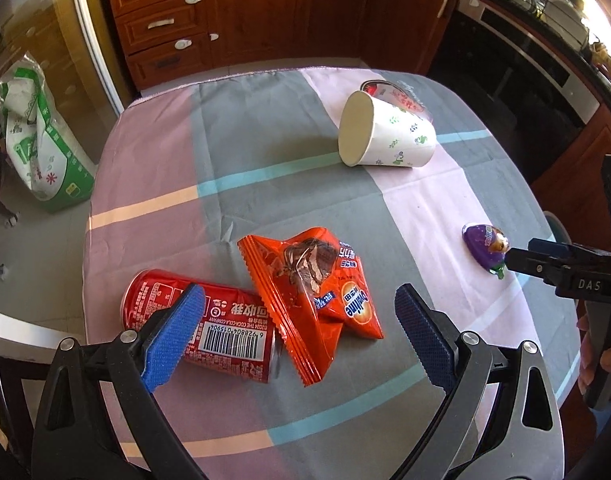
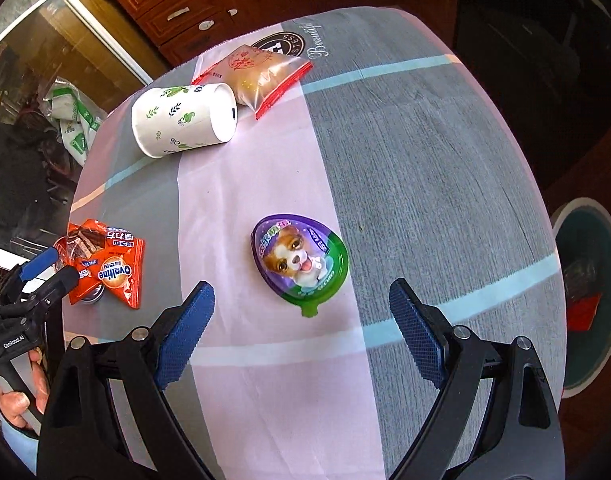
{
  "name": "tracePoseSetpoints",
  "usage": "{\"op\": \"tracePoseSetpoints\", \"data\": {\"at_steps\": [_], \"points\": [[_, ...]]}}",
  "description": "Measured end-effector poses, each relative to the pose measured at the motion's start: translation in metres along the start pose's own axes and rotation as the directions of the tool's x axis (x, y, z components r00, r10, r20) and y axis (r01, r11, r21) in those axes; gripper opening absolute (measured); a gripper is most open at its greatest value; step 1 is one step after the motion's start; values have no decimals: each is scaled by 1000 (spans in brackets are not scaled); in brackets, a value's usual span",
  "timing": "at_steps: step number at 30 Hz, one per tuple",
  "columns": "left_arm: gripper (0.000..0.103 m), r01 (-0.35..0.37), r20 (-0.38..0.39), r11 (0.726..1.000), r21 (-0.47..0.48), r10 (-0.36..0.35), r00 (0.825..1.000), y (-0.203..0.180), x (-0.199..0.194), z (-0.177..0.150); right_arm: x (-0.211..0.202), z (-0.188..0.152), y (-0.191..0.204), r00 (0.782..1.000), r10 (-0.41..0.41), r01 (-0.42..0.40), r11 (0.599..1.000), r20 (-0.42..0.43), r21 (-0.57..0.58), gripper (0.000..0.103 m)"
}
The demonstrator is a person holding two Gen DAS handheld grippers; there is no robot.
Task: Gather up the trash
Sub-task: 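Move both open tools back over the table toward the remaining items, then grasp the purple egg container with the right tool while the left tool grasps the orange wrapper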
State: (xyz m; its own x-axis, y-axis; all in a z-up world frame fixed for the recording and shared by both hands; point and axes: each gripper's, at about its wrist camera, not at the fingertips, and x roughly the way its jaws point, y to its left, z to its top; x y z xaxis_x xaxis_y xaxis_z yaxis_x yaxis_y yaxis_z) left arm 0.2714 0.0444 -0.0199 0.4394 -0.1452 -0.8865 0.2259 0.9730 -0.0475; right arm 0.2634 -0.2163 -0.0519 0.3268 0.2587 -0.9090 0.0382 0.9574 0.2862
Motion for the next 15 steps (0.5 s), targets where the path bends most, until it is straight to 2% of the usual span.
{"op": "tracePoseSetpoints", "data": {"at_steps": [11,13,15], "points": [[95,-5,-6,1000,19,5,1000,-4,12,7,26,5,13,997,-79,82,988,25,-128,85],[91,-15,-3,999,35,15,1000,-8,14,8,28,5,14,995,-91,94,984,30,-150,78],[79,-19,-7,998,61,19,1000,-14,15,8,31,4,14,994,-107,111,980,30,-168,68]]}}
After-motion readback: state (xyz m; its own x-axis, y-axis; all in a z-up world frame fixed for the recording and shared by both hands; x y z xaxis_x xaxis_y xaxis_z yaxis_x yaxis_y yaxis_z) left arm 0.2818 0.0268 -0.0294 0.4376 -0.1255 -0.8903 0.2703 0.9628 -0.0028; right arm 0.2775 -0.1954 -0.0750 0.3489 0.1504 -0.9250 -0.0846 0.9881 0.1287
